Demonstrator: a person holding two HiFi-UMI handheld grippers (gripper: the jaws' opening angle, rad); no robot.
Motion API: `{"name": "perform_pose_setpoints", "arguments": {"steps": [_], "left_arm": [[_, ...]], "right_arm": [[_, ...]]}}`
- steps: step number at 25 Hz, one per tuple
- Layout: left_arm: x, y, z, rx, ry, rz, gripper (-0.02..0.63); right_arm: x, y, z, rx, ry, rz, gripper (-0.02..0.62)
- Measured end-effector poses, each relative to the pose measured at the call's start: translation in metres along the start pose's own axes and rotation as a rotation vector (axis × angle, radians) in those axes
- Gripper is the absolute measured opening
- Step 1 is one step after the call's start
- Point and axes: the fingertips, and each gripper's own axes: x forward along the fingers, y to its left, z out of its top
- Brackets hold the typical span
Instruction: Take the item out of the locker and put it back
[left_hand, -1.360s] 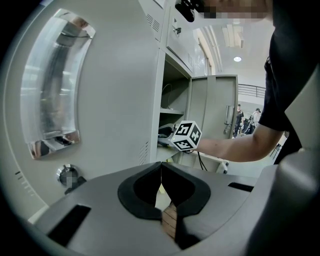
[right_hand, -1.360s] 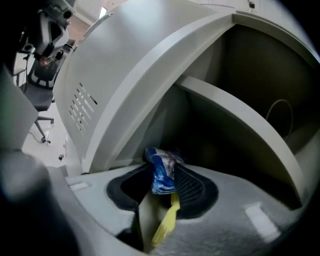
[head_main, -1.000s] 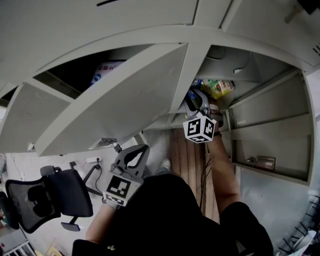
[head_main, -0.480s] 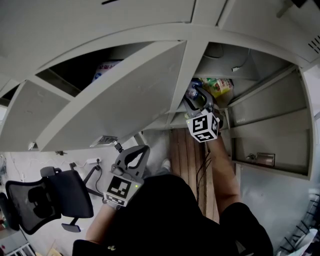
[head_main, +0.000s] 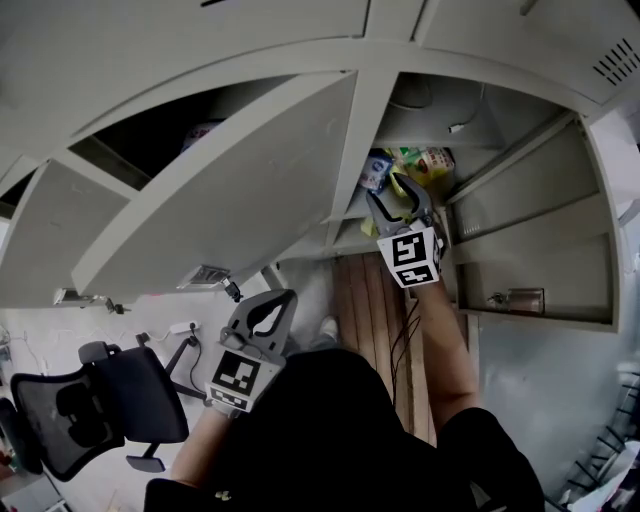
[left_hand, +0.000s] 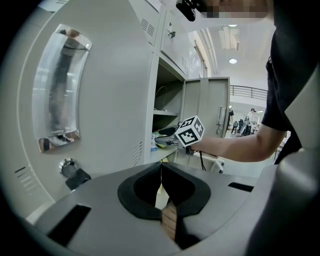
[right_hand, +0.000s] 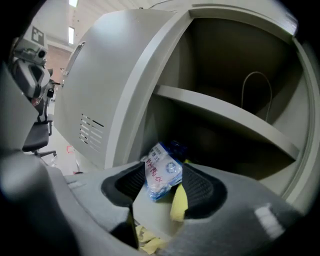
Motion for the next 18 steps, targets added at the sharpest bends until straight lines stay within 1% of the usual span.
{"name": "perform_pose_setpoints", "arguments": {"steps": [2,6,10,18], "left_arm": [[-0.001,-0.003,0.003,-0.019,-0.002,-0.005,0.011],[-0.003,-0.006,0.000,0.036,-0.018,-0.045,0.011],[-0.005,-0.011,0.001,0.046,-0.031,-0.075,0.011],[-0.006,-0.024,0.004,0.053,-0.054,-0.147,0.011]], "right_arm": [[-0.008,0.000,0.001,0.046,-0.017,-0.002,0.230],[-0.032,0.004,0.006,0.115,-0.024,-0.017,0.222],[-0.058,0.011,0.012,0.140,-0.029,-0.032,0.218],[-0.109,0.028,0.023,0.188,-0.050,-0.087,0.134]]}}
